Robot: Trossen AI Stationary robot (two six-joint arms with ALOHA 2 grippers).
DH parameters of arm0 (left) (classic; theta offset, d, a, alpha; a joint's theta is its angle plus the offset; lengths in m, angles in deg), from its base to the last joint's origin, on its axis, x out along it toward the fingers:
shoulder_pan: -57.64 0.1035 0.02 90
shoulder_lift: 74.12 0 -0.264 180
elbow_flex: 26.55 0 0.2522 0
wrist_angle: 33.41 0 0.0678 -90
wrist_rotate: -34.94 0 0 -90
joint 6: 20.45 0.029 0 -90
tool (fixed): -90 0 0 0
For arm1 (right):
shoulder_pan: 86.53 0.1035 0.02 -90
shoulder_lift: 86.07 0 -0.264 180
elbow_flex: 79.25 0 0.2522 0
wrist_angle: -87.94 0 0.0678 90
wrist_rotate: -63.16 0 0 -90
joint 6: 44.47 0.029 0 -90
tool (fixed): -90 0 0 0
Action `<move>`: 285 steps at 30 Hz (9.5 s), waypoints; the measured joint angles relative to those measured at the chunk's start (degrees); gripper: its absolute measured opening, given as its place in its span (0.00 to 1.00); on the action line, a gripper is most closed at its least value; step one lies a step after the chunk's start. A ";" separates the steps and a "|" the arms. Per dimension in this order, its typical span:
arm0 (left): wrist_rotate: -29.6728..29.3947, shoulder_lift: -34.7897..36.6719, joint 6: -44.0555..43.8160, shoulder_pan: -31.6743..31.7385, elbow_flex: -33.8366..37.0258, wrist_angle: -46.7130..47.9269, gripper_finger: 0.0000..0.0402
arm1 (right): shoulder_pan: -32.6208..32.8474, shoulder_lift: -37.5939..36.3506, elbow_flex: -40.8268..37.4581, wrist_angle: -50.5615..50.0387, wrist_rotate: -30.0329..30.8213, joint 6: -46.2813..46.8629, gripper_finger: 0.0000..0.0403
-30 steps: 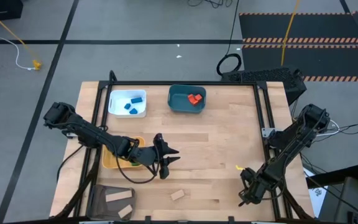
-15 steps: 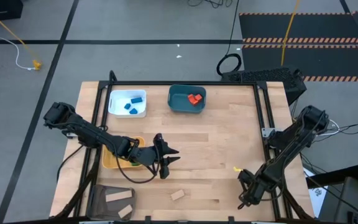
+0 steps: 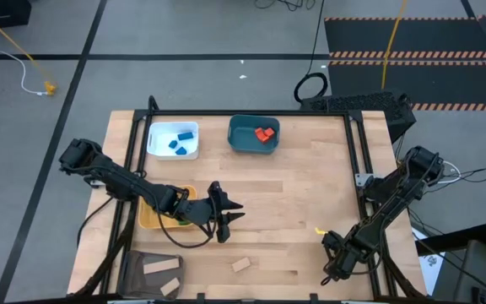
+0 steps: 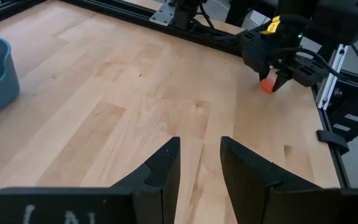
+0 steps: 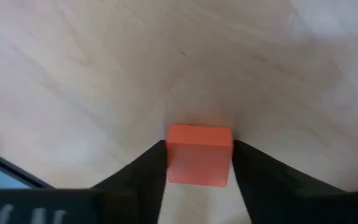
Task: Sort & place blocks by color
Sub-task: Put the orange wooden block into the blue bin, then put the brown wooden block into the black bin
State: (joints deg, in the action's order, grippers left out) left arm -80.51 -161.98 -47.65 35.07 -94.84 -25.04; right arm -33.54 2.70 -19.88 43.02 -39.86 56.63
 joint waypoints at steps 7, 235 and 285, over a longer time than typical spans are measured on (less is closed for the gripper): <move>0.00 0.00 -0.09 0.00 0.00 0.09 0.29 | 0.00 0.07 -0.09 0.07 0.33 -1.74 0.28; 10.99 -10.45 -34.14 -10.23 -1.30 -10.63 0.50 | -27.10 -55.82 -44.70 67.53 24.99 -78.01 0.52; 12.04 -26.38 -39.30 -11.62 -21.88 18.85 0.71 | -27.10 -55.67 -44.77 67.76 24.92 -78.01 0.52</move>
State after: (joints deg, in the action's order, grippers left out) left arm -68.47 -188.36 -86.95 23.46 -116.72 -6.19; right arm -60.64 -52.97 -64.65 110.78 -14.94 -21.38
